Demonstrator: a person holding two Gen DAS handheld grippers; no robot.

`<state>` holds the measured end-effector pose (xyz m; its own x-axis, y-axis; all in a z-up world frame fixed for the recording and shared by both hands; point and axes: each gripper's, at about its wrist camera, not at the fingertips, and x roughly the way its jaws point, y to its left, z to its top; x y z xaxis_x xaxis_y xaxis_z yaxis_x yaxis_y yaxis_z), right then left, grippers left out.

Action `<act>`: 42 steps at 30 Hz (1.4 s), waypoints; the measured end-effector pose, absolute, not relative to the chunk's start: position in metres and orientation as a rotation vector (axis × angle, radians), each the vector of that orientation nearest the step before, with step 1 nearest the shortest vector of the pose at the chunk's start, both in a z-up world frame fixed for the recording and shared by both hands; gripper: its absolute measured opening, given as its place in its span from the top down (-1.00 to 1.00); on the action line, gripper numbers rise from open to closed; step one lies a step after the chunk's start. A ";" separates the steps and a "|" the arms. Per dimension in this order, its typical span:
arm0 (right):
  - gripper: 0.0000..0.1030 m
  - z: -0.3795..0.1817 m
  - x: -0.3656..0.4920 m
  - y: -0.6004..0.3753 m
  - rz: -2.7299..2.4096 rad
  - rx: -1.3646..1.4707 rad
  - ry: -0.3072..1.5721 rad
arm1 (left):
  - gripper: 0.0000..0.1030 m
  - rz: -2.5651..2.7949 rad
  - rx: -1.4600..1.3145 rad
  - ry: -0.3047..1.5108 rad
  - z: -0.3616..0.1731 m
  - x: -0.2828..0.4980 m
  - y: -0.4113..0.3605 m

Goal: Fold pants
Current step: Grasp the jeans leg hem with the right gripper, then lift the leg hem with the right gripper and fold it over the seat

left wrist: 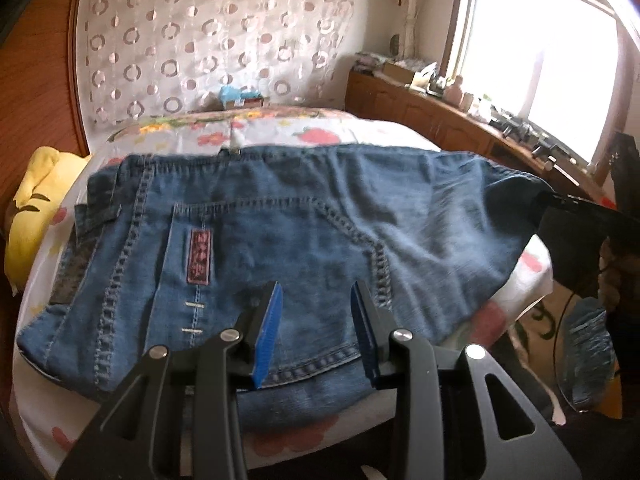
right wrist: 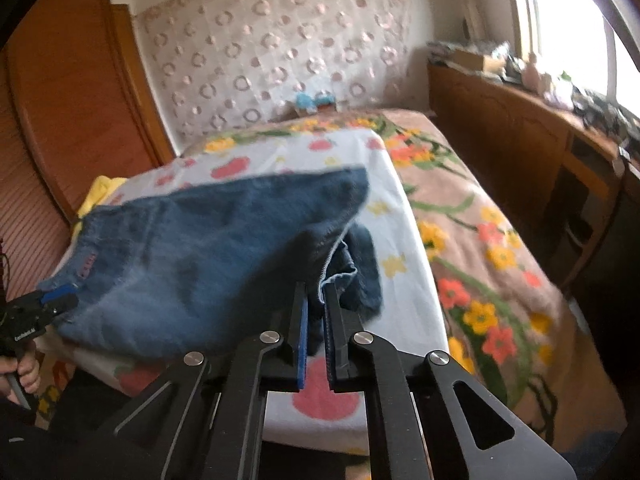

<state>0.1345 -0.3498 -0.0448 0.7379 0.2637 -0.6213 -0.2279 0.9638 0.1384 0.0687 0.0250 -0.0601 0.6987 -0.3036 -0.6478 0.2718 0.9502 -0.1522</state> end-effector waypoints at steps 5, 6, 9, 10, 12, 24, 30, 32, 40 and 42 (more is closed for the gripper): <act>0.94 -0.010 0.142 -0.315 0.351 -0.009 0.625 | 0.34 -0.310 -0.066 0.705 -0.044 0.063 0.035; 0.94 -0.003 0.144 -0.306 0.371 -0.021 0.612 | 0.34 -0.303 -0.068 0.700 -0.041 0.062 0.039; 0.94 0.012 0.149 -0.277 0.433 -0.052 0.581 | 0.34 -0.278 -0.072 0.687 -0.036 0.058 0.049; 0.94 0.019 0.151 -0.262 0.463 -0.069 0.567 | 0.34 -0.269 -0.075 0.682 -0.034 0.057 0.053; 0.95 0.028 0.154 -0.239 0.515 -0.087 0.550 | 0.34 -0.253 -0.087 0.675 -0.031 0.056 0.063; 0.95 0.059 0.141 -0.121 0.796 -0.154 0.518 | 0.35 -0.179 -0.126 0.651 -0.023 0.048 0.103; 0.32 0.048 0.147 -0.097 0.796 -0.199 0.556 | 0.34 -0.171 -0.138 0.657 -0.027 0.047 0.110; 0.04 0.045 0.148 -0.102 0.795 -0.185 0.559 | 0.34 -0.172 -0.138 0.661 -0.028 0.047 0.109; 0.03 0.020 0.160 -0.143 0.692 -0.181 0.600 | 0.34 -0.205 -0.136 0.677 -0.033 0.052 0.098; 0.03 0.012 0.161 -0.156 0.666 -0.175 0.621 | 0.34 -0.224 -0.130 0.684 -0.035 0.054 0.091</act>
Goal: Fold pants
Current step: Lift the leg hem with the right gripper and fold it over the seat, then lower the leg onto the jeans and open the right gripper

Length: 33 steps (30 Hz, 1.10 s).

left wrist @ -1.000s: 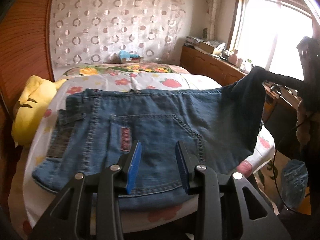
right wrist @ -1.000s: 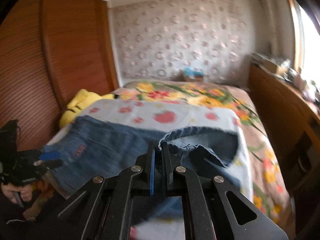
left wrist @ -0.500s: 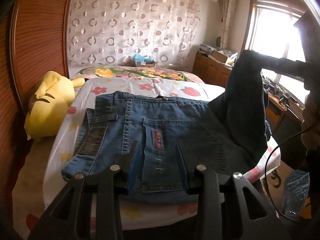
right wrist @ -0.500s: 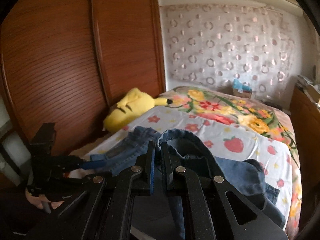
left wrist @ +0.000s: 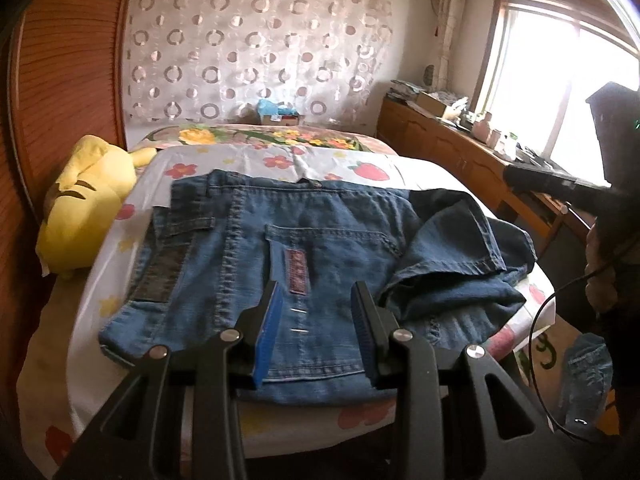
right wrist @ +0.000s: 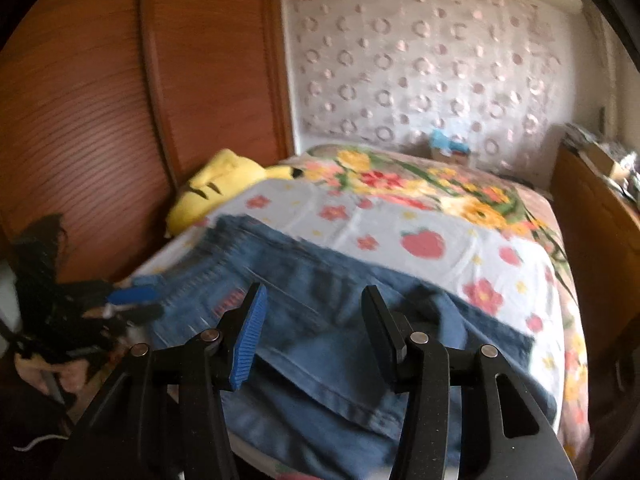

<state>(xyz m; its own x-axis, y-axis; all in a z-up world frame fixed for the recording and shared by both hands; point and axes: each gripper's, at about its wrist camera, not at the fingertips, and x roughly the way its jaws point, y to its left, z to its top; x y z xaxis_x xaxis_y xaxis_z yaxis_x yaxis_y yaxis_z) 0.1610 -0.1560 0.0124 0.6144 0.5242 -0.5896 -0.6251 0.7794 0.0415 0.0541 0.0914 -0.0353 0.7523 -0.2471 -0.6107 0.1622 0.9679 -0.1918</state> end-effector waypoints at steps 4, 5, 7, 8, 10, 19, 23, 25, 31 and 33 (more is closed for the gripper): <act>0.02 -0.013 0.166 -0.184 0.610 -0.156 0.678 | 0.34 -0.266 -0.120 0.701 -0.040 0.058 0.077; 0.02 -0.018 0.166 -0.189 0.602 -0.153 0.688 | 0.34 -0.282 -0.116 0.707 -0.041 0.060 0.072; 0.02 -0.030 0.168 -0.199 0.581 -0.141 0.716 | 0.34 -0.319 -0.111 0.720 -0.045 0.066 0.062; 0.02 -0.034 0.169 -0.203 0.573 -0.133 0.726 | 0.34 -0.332 -0.110 0.726 -0.046 0.068 0.059; -0.01 -0.045 0.173 -0.211 0.559 -0.115 0.749 | 0.35 -0.353 -0.105 0.742 -0.050 0.073 0.051; -0.13 -0.073 0.178 -0.219 0.558 -0.095 0.806 | 0.35 -0.417 -0.053 0.797 -0.066 0.096 0.021; -0.13 -0.082 0.181 -0.220 0.554 -0.091 0.826 | 0.35 -0.398 -0.031 0.830 -0.075 0.105 0.017; -0.13 -0.086 0.184 -0.223 0.547 -0.084 0.835 | 0.35 -0.402 -0.027 0.833 -0.076 0.107 0.016; -0.13 -0.094 0.190 -0.229 0.553 -0.052 0.858 | 0.46 -0.426 -0.012 0.814 -0.077 0.110 0.010; -0.12 -0.096 0.192 -0.229 0.568 -0.041 0.868 | 0.56 -0.435 -0.004 0.803 -0.077 0.110 0.007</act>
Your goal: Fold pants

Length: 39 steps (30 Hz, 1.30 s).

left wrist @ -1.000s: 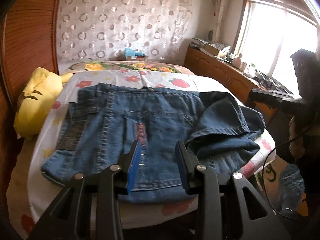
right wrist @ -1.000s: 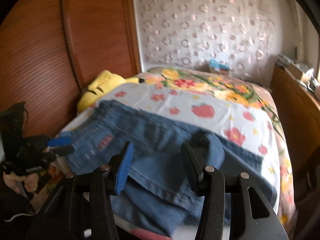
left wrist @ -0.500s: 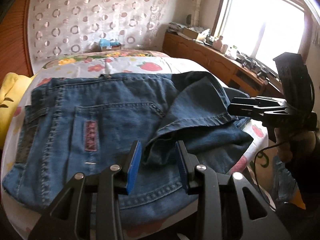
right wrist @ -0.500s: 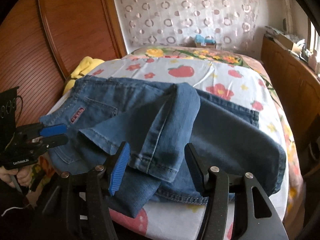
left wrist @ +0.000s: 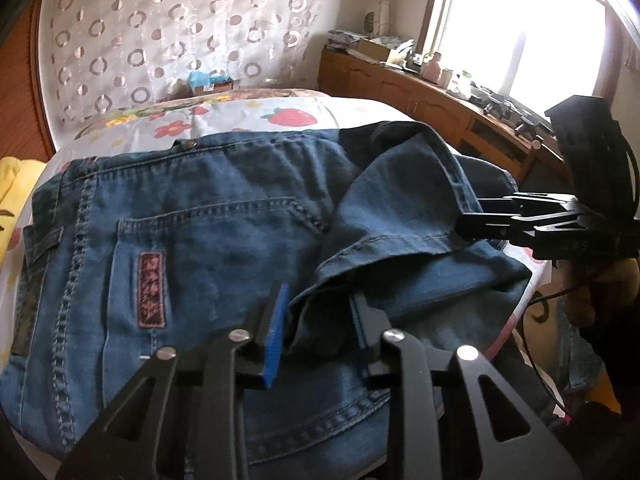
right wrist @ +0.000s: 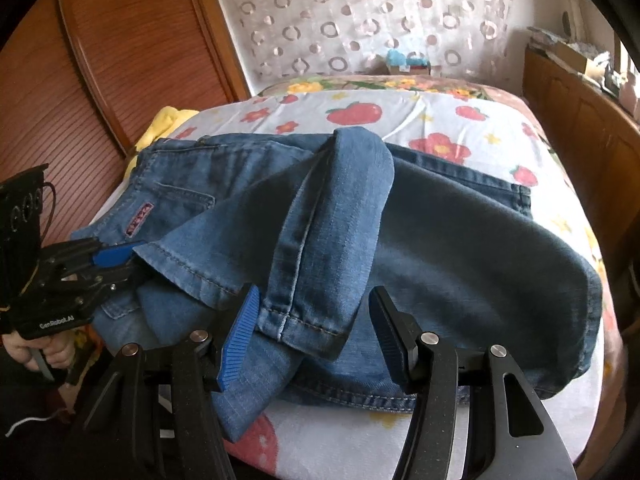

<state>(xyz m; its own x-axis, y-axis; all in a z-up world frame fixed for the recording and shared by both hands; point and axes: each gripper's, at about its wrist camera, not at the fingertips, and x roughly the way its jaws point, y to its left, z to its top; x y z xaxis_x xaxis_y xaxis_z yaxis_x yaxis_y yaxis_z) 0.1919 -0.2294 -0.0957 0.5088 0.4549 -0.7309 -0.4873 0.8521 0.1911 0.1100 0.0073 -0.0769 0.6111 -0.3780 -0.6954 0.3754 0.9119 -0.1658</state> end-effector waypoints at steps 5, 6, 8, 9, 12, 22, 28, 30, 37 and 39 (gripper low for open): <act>0.72 -0.092 0.193 -0.228 0.622 -0.017 0.868 | 0.93 -0.459 0.004 0.767 -0.068 0.105 0.006; 0.73 -0.088 0.192 -0.227 0.633 -0.024 0.855 | 0.95 -0.457 0.016 0.754 -0.065 0.103 0.005; 0.79 -0.079 0.190 -0.224 0.643 -0.029 0.833 | 0.99 -0.462 0.023 0.737 -0.058 0.099 0.005; 0.80 -0.073 0.189 -0.223 0.651 -0.029 0.818 | 0.99 -0.460 0.019 0.721 -0.053 0.095 0.007; 0.87 -0.054 0.189 -0.218 0.664 -0.037 0.777 | 0.99 -0.443 -0.003 0.672 -0.034 0.085 0.019; 0.89 0.029 0.187 -0.152 0.786 -0.123 0.624 | 0.99 -0.352 -0.042 0.552 0.019 0.051 0.084; 0.89 0.038 0.203 -0.086 0.860 -0.162 0.636 | 0.99 -0.292 -0.064 0.573 0.007 0.043 0.117; 0.89 0.036 0.207 -0.065 0.879 -0.178 0.647 | 0.99 -0.279 -0.077 0.585 0.000 0.041 0.126; 0.89 0.016 0.216 0.006 0.925 -0.269 0.691 | 0.99 -0.237 -0.121 0.623 -0.022 0.029 0.150; 0.89 0.010 0.217 0.020 0.933 -0.285 0.706 | 0.99 -0.228 -0.129 0.632 -0.028 0.027 0.156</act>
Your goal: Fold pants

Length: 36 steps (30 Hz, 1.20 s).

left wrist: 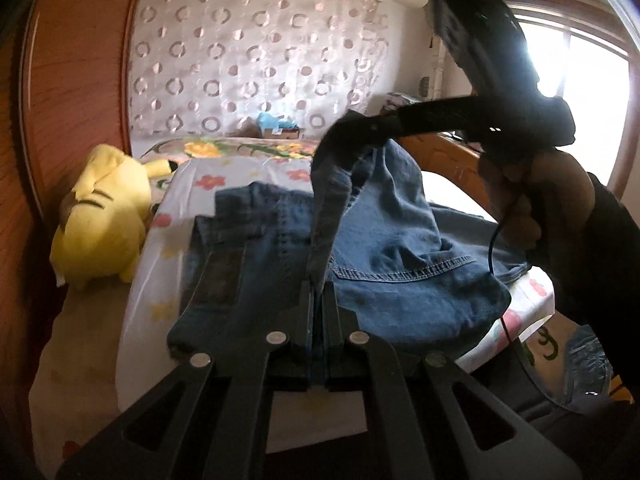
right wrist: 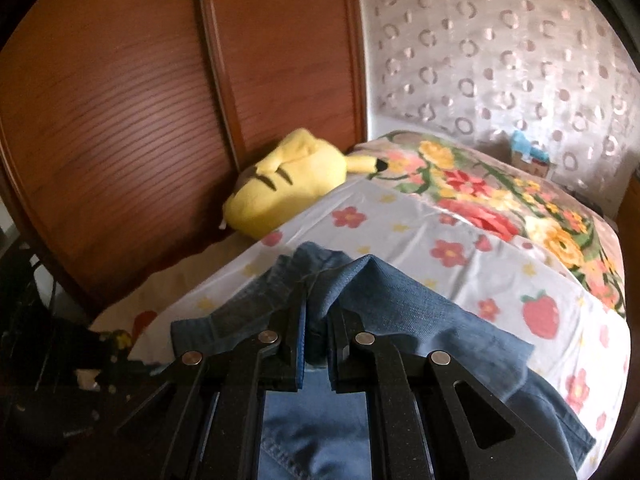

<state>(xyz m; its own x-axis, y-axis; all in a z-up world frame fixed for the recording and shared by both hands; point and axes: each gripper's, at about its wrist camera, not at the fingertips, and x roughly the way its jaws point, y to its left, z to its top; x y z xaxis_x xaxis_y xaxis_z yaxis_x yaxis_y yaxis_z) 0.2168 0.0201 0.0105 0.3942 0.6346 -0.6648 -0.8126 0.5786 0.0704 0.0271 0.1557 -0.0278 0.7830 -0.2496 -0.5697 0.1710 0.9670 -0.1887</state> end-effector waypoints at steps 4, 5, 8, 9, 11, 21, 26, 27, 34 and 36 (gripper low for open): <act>0.89 -0.005 0.219 0.051 0.947 -0.311 0.736 | 0.99 -0.204 -0.147 0.639 -0.033 0.024 0.168; 0.89 -0.006 0.219 0.055 0.948 -0.313 0.741 | 0.99 -0.196 -0.152 0.639 -0.034 0.023 0.172; 0.86 -0.011 0.219 0.071 0.947 -0.337 0.743 | 0.99 -0.178 -0.162 0.643 -0.036 0.022 0.181; 0.75 -0.011 0.218 0.074 0.945 -0.344 0.745 | 0.99 -0.173 -0.164 0.647 -0.038 0.022 0.183; -0.11 -0.011 0.218 0.077 0.930 -0.350 0.750 | 0.99 -0.163 -0.163 0.662 -0.041 0.023 0.186; -0.32 -0.005 0.216 0.013 0.841 -0.318 0.709 | 0.73 -0.135 -0.157 0.685 -0.046 0.027 0.186; -0.32 -0.019 0.212 -0.039 0.780 -0.297 0.716 | 0.66 -0.141 -0.143 0.663 -0.040 0.028 0.181; -0.32 -0.024 0.210 -0.048 0.770 -0.296 0.720 | 0.65 -0.145 -0.139 0.666 -0.040 0.029 0.179; -0.31 -0.056 0.195 -0.100 0.731 -0.271 0.774 | 0.63 -0.117 -0.117 0.730 -0.062 0.048 0.174; -0.31 -0.063 0.192 -0.109 0.717 -0.268 0.780 | 0.63 -0.086 -0.113 0.741 -0.070 0.051 0.176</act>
<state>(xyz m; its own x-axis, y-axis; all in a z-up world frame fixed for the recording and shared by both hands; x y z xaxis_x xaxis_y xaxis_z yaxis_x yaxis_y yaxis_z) 0.1922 -0.1087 -0.0630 0.4926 0.4879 -0.7206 -0.6769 0.7352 0.0351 0.0509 0.1760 -0.0699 0.7344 -0.1178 -0.6684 0.0381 0.9904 -0.1328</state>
